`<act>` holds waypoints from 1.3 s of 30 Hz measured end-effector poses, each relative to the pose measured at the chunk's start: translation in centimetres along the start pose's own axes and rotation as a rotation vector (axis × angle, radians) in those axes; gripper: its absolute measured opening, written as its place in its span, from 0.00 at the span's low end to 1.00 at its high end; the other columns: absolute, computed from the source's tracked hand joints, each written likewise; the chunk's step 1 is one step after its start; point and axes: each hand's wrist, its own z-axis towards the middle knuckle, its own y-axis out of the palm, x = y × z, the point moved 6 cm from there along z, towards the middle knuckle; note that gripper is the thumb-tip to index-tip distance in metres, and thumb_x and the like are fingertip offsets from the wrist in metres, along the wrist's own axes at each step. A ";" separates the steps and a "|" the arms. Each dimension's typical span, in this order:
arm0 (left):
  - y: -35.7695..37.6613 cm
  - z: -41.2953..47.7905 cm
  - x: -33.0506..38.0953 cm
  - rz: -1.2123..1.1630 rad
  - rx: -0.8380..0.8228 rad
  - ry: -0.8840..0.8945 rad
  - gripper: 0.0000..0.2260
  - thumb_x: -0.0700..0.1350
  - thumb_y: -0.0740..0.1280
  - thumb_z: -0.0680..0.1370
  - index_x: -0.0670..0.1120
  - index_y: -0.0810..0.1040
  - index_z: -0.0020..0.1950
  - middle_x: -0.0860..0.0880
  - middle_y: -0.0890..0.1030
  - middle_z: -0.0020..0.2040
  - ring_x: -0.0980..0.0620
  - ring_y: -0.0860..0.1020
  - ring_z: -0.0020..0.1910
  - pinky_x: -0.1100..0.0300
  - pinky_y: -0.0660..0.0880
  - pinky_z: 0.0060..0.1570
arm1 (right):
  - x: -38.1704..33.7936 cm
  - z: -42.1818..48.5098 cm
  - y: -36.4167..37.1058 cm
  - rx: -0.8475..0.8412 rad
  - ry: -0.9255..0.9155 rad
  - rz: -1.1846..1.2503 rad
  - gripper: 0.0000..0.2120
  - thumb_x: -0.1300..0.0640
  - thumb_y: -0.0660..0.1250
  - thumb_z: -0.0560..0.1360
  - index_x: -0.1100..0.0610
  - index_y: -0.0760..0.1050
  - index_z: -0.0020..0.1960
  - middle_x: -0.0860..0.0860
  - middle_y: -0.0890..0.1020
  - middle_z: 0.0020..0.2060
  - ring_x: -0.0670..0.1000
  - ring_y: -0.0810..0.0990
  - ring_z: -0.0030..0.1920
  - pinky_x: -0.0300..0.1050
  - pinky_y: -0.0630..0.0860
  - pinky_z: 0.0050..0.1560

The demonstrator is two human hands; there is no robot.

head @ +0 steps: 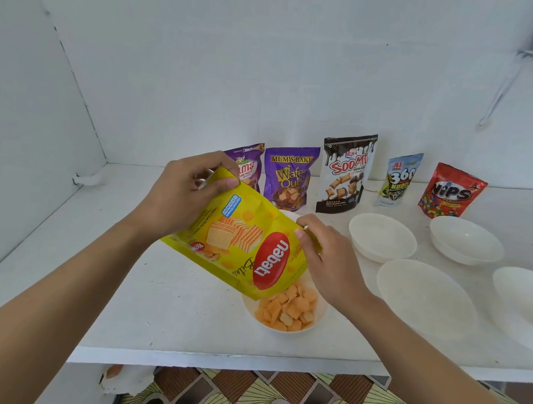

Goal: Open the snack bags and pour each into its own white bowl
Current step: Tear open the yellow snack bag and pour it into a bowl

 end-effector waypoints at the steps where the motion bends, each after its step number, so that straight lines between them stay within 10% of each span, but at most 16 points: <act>1: 0.0 0.0 0.1 -0.001 0.001 0.005 0.03 0.47 0.67 0.81 0.51 0.81 0.51 0.56 0.83 0.51 0.49 0.81 0.52 0.45 0.79 0.56 | 0.0 0.0 -0.2 0.027 0.003 -0.009 0.11 0.44 0.53 0.84 0.46 0.70 0.58 0.41 0.78 0.42 0.45 0.78 0.44 0.49 0.76 0.44; 16: 0.5 1.4 1.6 -0.007 -0.005 0.082 0.03 0.49 0.67 0.81 0.52 0.81 0.51 0.58 0.83 0.49 0.50 0.82 0.51 0.44 0.79 0.52 | 0.1 -0.5 -1.0 0.124 0.033 0.008 0.12 0.40 0.49 0.82 0.43 0.68 0.57 0.42 0.79 0.43 0.46 0.77 0.45 0.54 0.79 0.45; 23: 0.8 1.9 2.1 0.006 -0.015 0.103 0.03 0.46 0.67 0.81 0.53 0.80 0.50 0.63 0.82 0.48 0.59 0.81 0.50 0.64 0.77 0.48 | 0.3 -0.4 -1.1 0.090 0.021 0.043 0.15 0.38 0.49 0.82 0.44 0.69 0.56 0.42 0.80 0.42 0.45 0.80 0.43 0.48 0.78 0.41; 39: 1.2 2.8 2.8 -0.006 -0.032 0.109 0.04 0.47 0.67 0.82 0.51 0.80 0.53 0.61 0.82 0.50 0.60 0.81 0.51 0.71 0.75 0.45 | 0.6 -0.3 -1.7 0.132 0.043 0.052 0.16 0.37 0.48 0.81 0.43 0.68 0.58 0.42 0.81 0.44 0.46 0.80 0.46 0.57 0.80 0.44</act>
